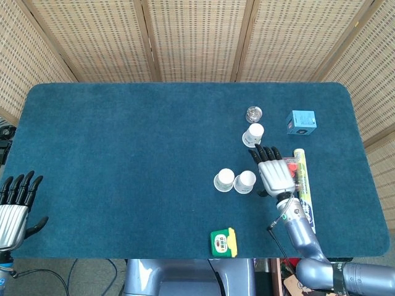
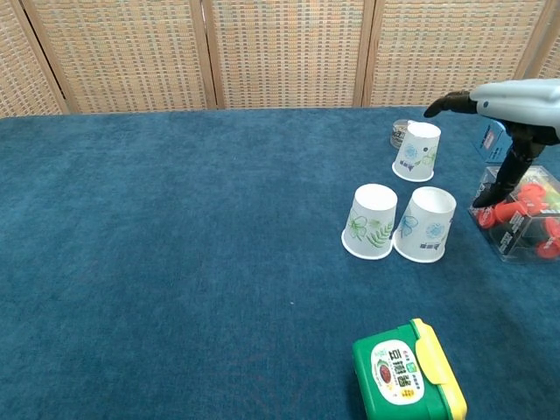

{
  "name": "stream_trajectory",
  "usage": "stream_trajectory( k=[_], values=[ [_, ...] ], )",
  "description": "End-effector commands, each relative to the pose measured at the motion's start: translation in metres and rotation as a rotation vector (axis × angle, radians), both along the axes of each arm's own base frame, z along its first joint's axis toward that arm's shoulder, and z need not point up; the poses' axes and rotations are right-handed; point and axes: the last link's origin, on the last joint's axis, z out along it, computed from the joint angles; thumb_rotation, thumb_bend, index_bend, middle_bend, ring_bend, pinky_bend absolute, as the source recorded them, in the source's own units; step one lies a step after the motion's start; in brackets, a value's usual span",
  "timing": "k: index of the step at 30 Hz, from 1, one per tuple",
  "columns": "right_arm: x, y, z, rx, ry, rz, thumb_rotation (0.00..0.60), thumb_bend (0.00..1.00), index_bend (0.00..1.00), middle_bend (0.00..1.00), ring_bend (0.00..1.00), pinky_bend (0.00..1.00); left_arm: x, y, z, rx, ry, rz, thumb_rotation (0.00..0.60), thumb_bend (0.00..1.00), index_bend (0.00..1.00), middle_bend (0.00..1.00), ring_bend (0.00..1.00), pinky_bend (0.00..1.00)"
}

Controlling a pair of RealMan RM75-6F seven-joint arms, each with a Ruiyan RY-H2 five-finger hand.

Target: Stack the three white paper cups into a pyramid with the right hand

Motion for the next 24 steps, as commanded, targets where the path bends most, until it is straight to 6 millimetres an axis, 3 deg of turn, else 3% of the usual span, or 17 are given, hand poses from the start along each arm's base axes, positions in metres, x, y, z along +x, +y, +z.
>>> stream_trajectory(
  k=[1, 11, 24],
  values=[
    [0.012, -0.008, 0.011, -0.038, 0.011, 0.029, 0.6, 0.13, 0.08, 0.0, 0.0, 0.0, 0.0, 0.0, -0.001, -0.002, 0.0, -0.002, 0.6, 0.21, 0.0, 0.0, 0.0, 0.0],
    [0.03, -0.047, 0.014, -0.081, 0.061, 0.036, 0.6, 0.13, 0.08, 0.0, 0.0, 0.0, -0.002, 0.003, -0.001, 0.0, 0.001, 0.004, 0.6, 0.21, 0.0, 0.0, 0.0, 0.0],
    [0.026, -0.093, -0.006, -0.101, 0.066, 0.012, 0.6, 0.13, 0.18, 0.0, 0.0, 0.0, -0.004, 0.007, -0.004, 0.002, 0.005, 0.003, 0.6, 0.21, 0.0, 0.0, 0.0, 0.0]
  ],
)
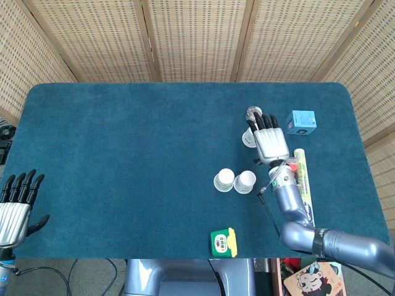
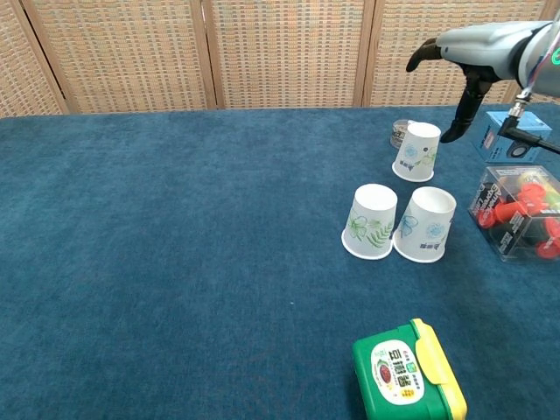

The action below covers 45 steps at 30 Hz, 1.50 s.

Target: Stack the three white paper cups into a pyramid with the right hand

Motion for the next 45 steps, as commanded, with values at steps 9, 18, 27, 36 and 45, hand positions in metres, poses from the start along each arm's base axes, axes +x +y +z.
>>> stream_trajectory(
  k=[9, 18, 27, 36, 45],
  values=[
    [0.0, -0.035, -0.028, 0.023, -0.005, -0.021, 0.6, 0.13, 0.19, 0.0, 0.0, 0.0, 0.0, 0.002, -0.004, -0.006, 0.014, 0.003, 0.6, 0.21, 0.0, 0.0, 0.0, 0.0],
    [-0.008, -0.054, -0.033, 0.016, 0.022, -0.051, 0.6, 0.13, 0.23, 0.0, 0.0, 0.0, -0.002, 0.003, -0.005, -0.005, 0.024, 0.012, 0.6, 0.21, 0.0, 0.0, 0.0, 0.0],
    [-0.023, -0.068, -0.038, 0.02, 0.048, -0.086, 0.6, 0.13, 0.24, 0.0, 0.0, 0.0, -0.003, 0.004, -0.006, -0.002, 0.034, 0.019, 0.6, 0.21, 0.0, 0.0, 0.0, 0.0],
    [-0.039, -0.081, -0.04, 0.014, 0.052, -0.12, 0.6, 0.13, 0.25, 0.0, 0.0, 0.0, -0.004, 0.006, -0.01, -0.012, 0.049, 0.028, 0.6, 0.21, 0.0, 0.0, 0.0, 0.0],
    [-0.051, -0.089, -0.045, 0.018, 0.058, -0.138, 0.6, 0.13, 0.26, 0.0, 0.0, 0.0, -0.003, 0.007, -0.012, -0.013, 0.056, 0.027, 0.6, 0.21, 0.0, 0.0, 0.0, 0.0]
  ],
)
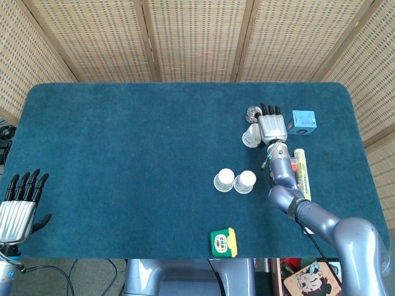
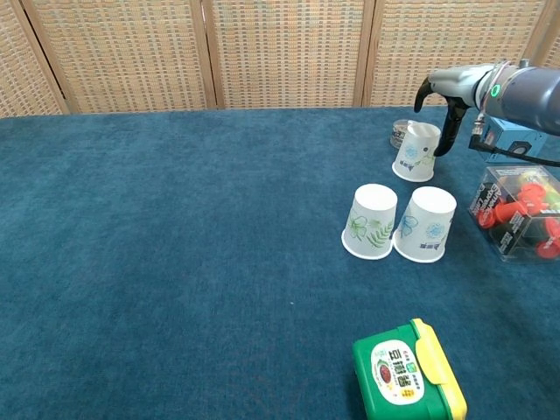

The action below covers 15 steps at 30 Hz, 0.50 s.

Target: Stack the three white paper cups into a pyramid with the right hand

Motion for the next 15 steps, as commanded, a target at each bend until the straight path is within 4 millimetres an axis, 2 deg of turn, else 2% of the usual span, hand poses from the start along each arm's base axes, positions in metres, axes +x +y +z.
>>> stream_trajectory(
  k=[1, 7, 9, 15],
  values=[
    [-0.0013, -0.0013, -0.0045, 0.01, -0.004, 0.0, 0.6, 0.13, 0.26, 0.0, 0.0, 0.0, 0.0003, 0.0001, -0.0008, -0.002, 0.003, -0.001, 0.6, 0.21, 0.0, 0.0, 0.0, 0.0],
    [-0.0043, -0.0058, -0.0093, 0.013, 0.004, -0.001, 0.6, 0.13, 0.32, 0.0, 0.0, 0.0, 0.0, 0.0006, -0.0028, -0.007, 0.011, 0.002, 0.6, 0.21, 0.0, 0.0, 0.0, 0.0],
    [-0.0049, -0.0069, -0.0109, 0.01, 0.0, 0.0, 0.6, 0.13, 0.38, 0.0, 0.0, 0.0, -0.0001, 0.0007, -0.0035, -0.01, 0.014, 0.004, 0.6, 0.21, 0.0, 0.0, 0.0, 0.0],
    [-0.0076, -0.0078, -0.0142, 0.01, 0.003, 0.005, 0.6, 0.13, 0.46, 0.0, 0.0, 0.0, 0.0006, 0.001, -0.0047, -0.013, 0.017, 0.003, 0.6, 0.21, 0.0, 0.0, 0.0, 0.0]
  ],
)
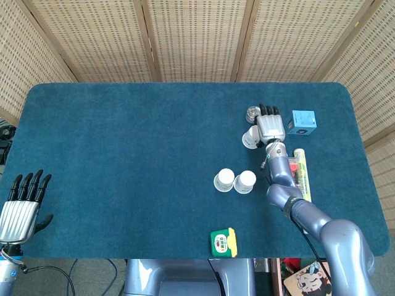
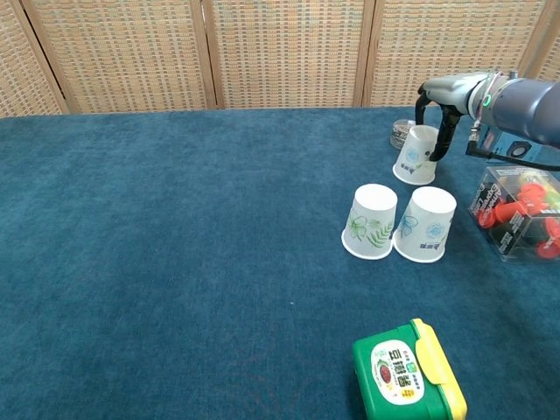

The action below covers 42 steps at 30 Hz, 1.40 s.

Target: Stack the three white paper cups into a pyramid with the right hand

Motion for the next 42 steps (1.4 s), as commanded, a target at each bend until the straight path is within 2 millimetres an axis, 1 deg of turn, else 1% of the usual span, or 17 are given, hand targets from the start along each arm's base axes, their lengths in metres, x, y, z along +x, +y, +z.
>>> stream_trajectory(
  k=[1, 5, 10, 19, 24, 27, 28, 30, 32, 35, 37, 40, 42],
  values=[
    [-0.001, 0.0, -0.002, 0.003, -0.001, 0.0, 0.6, 0.13, 0.47, 0.0, 0.0, 0.0, 0.0, 0.0, 0.0, -0.001, 0.0, 0.0, 0.6, 0.21, 0.0, 0.0, 0.0, 0.0],
    [-0.002, 0.001, -0.003, 0.004, -0.006, 0.0, 0.6, 0.13, 0.48, 0.0, 0.0, 0.0, 0.0, 0.0, -0.001, -0.005, 0.001, 0.0, 0.6, 0.21, 0.0, 0.0, 0.0, 0.0],
    [0.004, 0.002, 0.002, -0.008, -0.015, 0.022, 0.6, 0.13, 0.5, 0.0, 0.0, 0.0, 0.001, -0.001, -0.001, -0.008, 0.0, -0.006, 0.6, 0.21, 0.0, 0.0, 0.0, 0.0],
    [0.023, 0.011, 0.025, -0.053, -0.031, 0.078, 0.6, 0.13, 0.5, 0.0, 0.0, 0.0, 0.003, -0.003, 0.001, -0.005, -0.011, -0.017, 0.6, 0.21, 0.0, 0.0, 0.0, 0.0],
    [0.036, 0.024, 0.045, -0.082, -0.037, 0.114, 0.6, 0.13, 0.5, 0.0, 0.0, 0.0, 0.003, -0.004, 0.001, -0.013, -0.018, -0.017, 0.6, 0.21, 0.0, 0.0, 0.0, 0.0],
    [0.044, 0.042, 0.067, -0.117, -0.047, 0.127, 0.6, 0.13, 0.51, 0.0, 0.0, 0.0, 0.006, -0.005, 0.001, -0.018, -0.027, -0.029, 0.6, 0.21, 0.0, 0.0, 0.0, 0.0],
    [0.046, 0.052, 0.075, -0.128, -0.052, 0.133, 0.6, 0.13, 0.51, 0.0, 0.0, 0.0, 0.007, -0.006, 0.001, -0.019, -0.031, -0.035, 0.6, 0.21, 0.0, 0.0, 0.0, 0.0],
    [0.049, 0.07, 0.085, -0.132, -0.072, 0.13, 0.6, 0.13, 0.51, 0.0, 0.0, 0.0, 0.008, -0.008, 0.002, -0.021, -0.037, -0.041, 0.6, 0.21, 0.0, 0.0, 0.0, 0.0],
    [0.051, 0.082, 0.092, -0.132, -0.082, 0.13, 0.6, 0.13, 0.51, 0.0, 0.0, 0.0, 0.009, -0.009, 0.003, -0.02, -0.041, -0.046, 0.6, 0.21, 0.0, 0.0, 0.0, 0.0],
    [0.054, 0.109, 0.107, -0.14, -0.072, 0.155, 0.6, 0.13, 0.51, 0.0, 0.0, 0.0, 0.011, -0.011, 0.003, -0.028, -0.048, -0.056, 0.6, 0.21, 0.0, 0.0, 0.0, 0.0],
    [0.057, 0.125, 0.112, -0.138, -0.082, 0.165, 0.6, 0.13, 0.51, 0.0, 0.0, 0.0, 0.012, -0.012, 0.001, -0.038, -0.048, -0.059, 0.6, 0.21, 0.0, 0.0, 0.0, 0.0],
    [0.057, 0.14, 0.114, -0.129, -0.094, 0.164, 0.6, 0.13, 0.51, 0.0, 0.0, 0.0, 0.012, -0.012, -0.001, -0.047, -0.047, -0.063, 0.6, 0.21, 0.0, 0.0, 0.0, 0.0],
    [0.057, 0.15, 0.112, -0.113, -0.098, 0.16, 0.6, 0.13, 0.51, 0.0, 0.0, 0.0, 0.013, -0.012, -0.003, -0.057, -0.048, -0.064, 0.6, 0.21, 0.0, 0.0, 0.0, 0.0]
  ],
)
